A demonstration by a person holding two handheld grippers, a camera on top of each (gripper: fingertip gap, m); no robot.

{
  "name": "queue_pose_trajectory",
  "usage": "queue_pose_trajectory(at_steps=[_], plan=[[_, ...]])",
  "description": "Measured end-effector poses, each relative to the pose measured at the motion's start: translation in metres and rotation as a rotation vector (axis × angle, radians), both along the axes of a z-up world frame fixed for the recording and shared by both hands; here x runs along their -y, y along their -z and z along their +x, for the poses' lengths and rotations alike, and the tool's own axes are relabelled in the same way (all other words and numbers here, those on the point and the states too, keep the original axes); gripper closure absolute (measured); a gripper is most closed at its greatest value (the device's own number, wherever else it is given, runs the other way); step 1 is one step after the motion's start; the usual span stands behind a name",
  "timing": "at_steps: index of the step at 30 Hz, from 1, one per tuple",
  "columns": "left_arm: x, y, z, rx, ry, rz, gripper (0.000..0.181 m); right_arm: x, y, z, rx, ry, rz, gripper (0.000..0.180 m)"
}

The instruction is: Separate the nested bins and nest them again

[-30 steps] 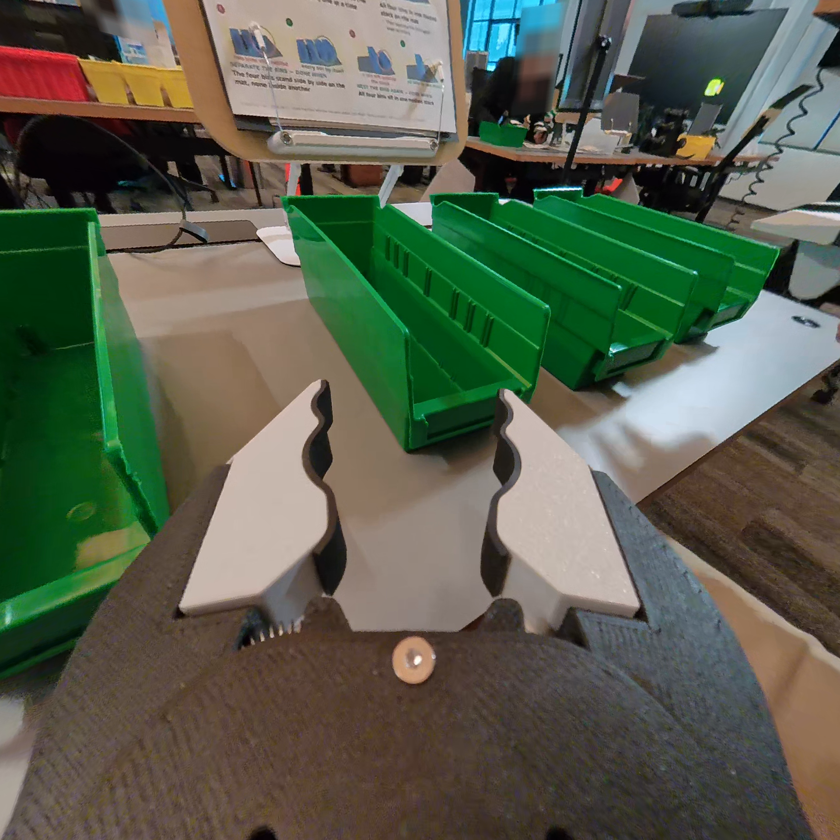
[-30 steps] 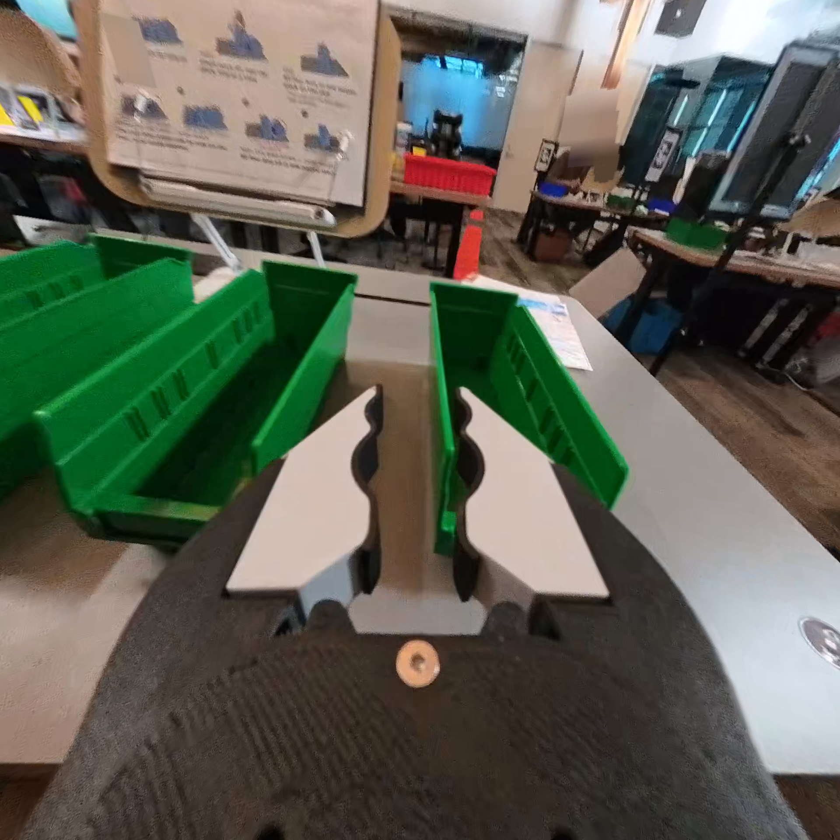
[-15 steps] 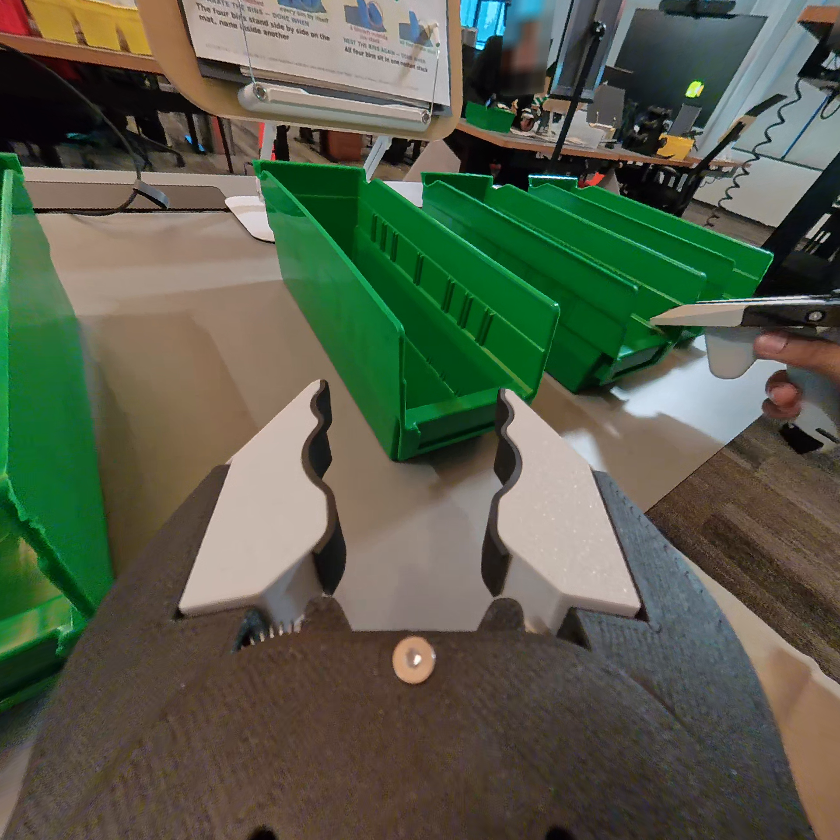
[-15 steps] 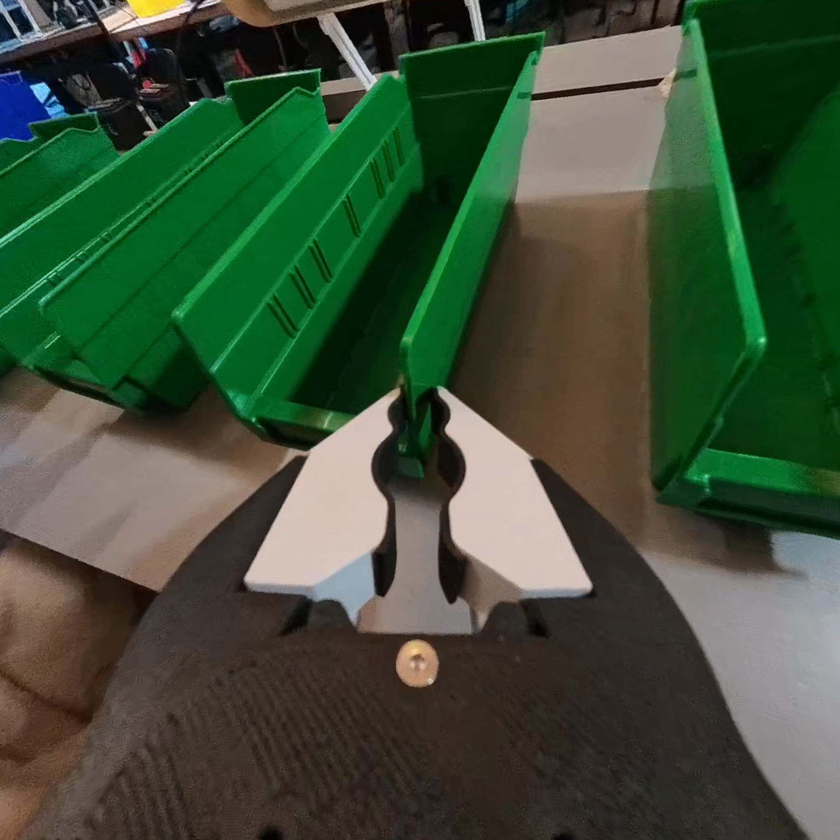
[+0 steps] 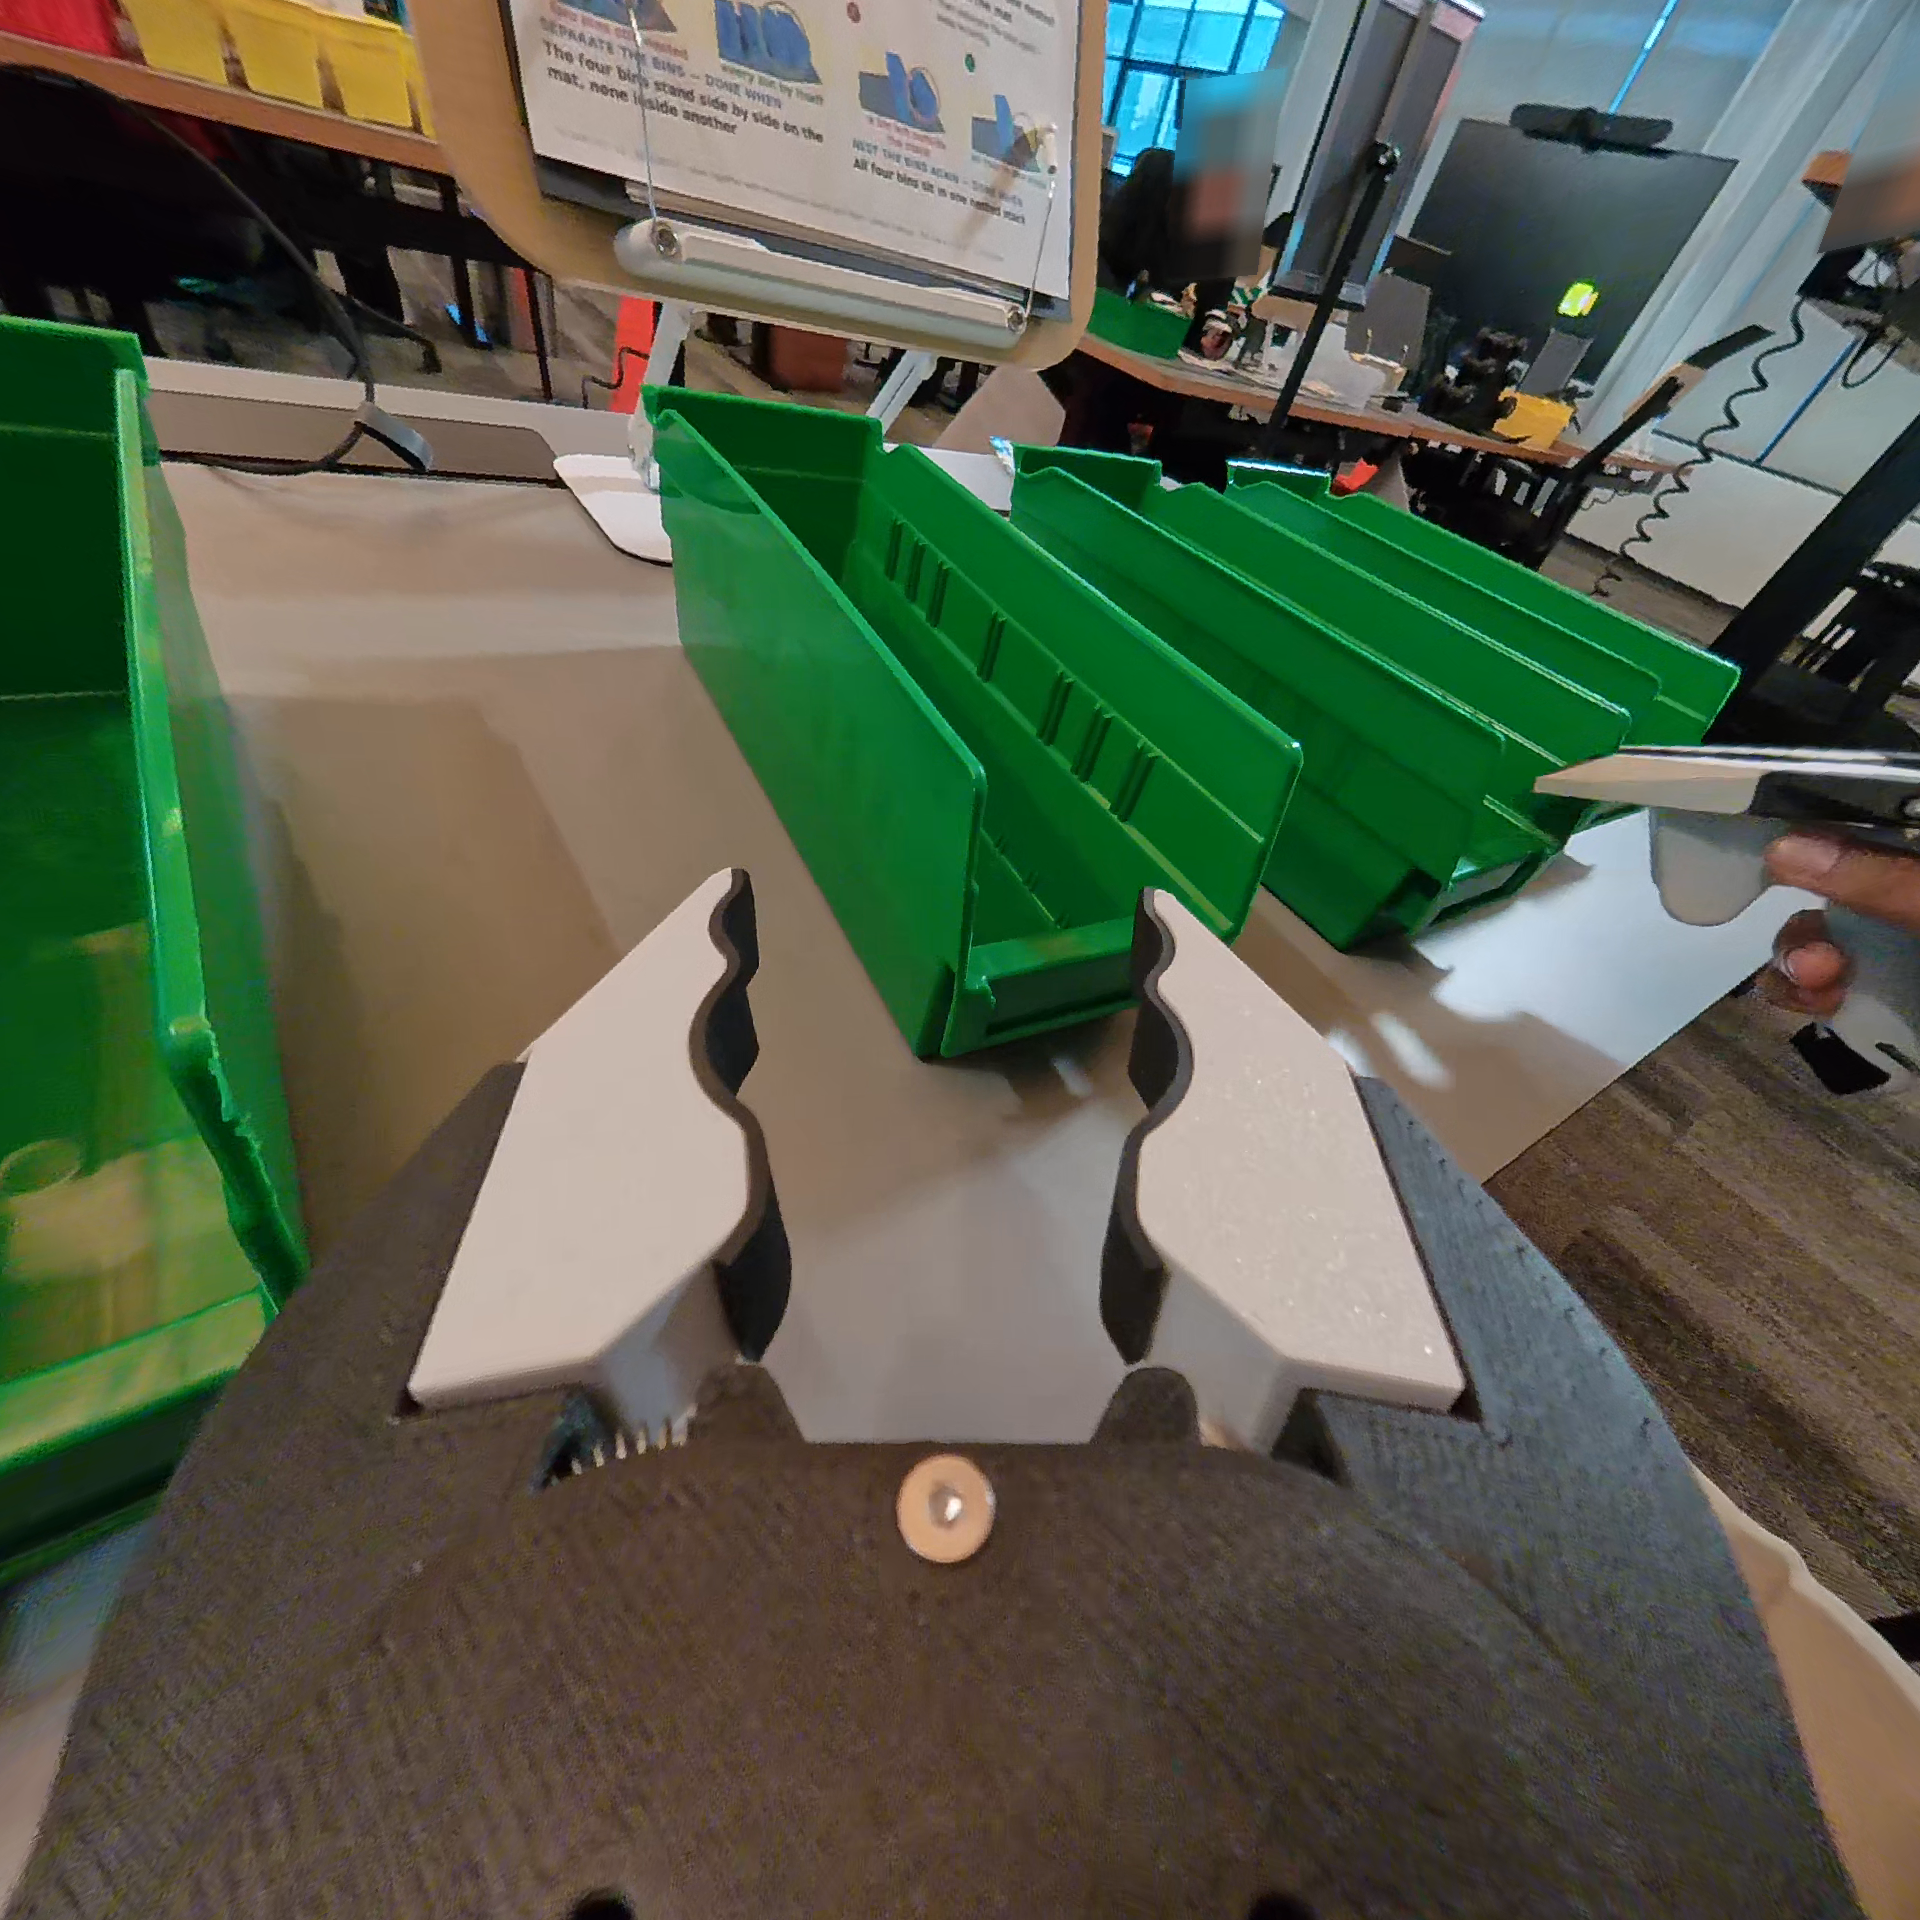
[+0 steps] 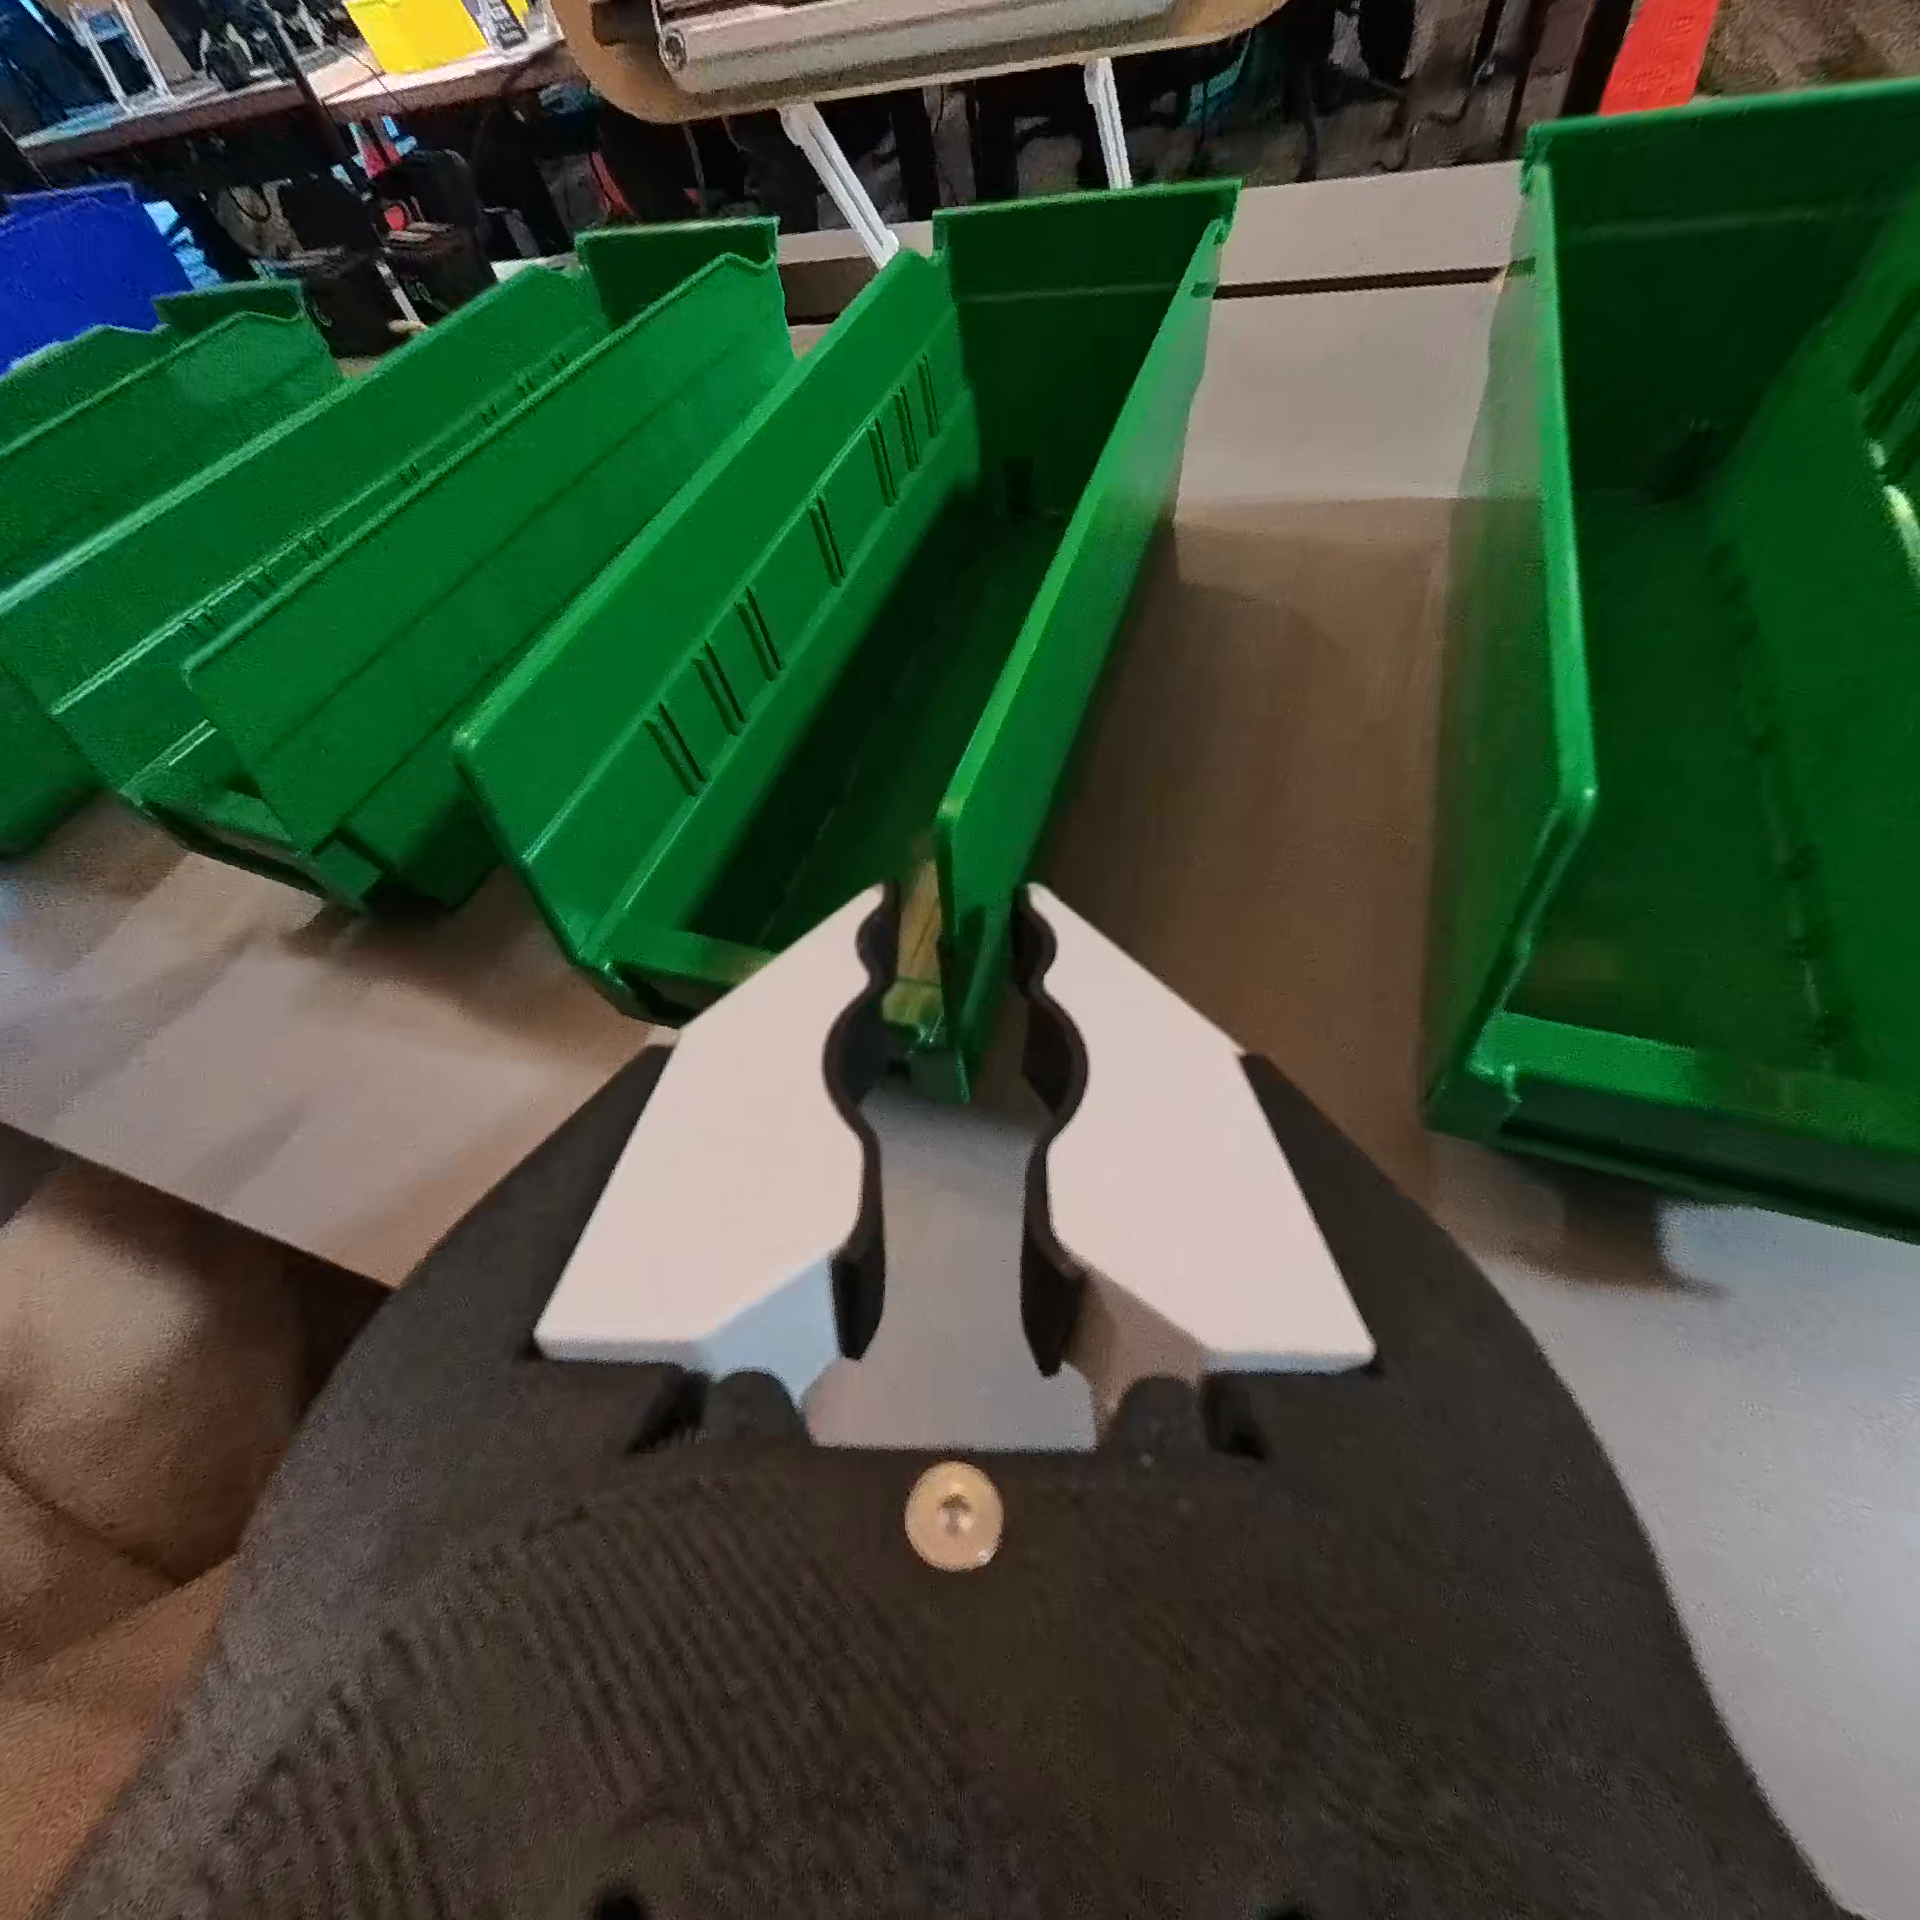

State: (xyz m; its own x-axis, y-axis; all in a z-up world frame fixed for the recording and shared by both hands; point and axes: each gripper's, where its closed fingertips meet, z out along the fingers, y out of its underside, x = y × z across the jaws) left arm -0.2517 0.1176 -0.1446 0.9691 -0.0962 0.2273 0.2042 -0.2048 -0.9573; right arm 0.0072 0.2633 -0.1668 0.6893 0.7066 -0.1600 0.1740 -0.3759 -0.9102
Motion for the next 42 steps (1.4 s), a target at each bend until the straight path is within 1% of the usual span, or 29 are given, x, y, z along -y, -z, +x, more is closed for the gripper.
queue_pose_trajectory(at_steps=[1, 12, 35, 42], plan=[[0.0, 0.0, 0.0, -0.003, 0.0, 0.0, 0.11, 0.0, -0.002, 0.001, -0.002, -0.003, 0.009, 0.159], [-0.001, 0.004, 0.005, 0.005, 0.019, -0.017, 0.11, 0.007, 0.0, -0.007, 0.013, -0.083, 0.009, 0.157], [-0.004, 0.01, 0.008, 0.031, 0.034, -0.045, 0.108, 0.007, 0.003, -0.009, 0.028, -0.079, 0.011, 0.156], [-0.006, 0.014, 0.008, 0.032, 0.04, -0.061, 0.106, 0.002, 0.005, -0.007, 0.053, -0.049, 0.03, 0.167]])
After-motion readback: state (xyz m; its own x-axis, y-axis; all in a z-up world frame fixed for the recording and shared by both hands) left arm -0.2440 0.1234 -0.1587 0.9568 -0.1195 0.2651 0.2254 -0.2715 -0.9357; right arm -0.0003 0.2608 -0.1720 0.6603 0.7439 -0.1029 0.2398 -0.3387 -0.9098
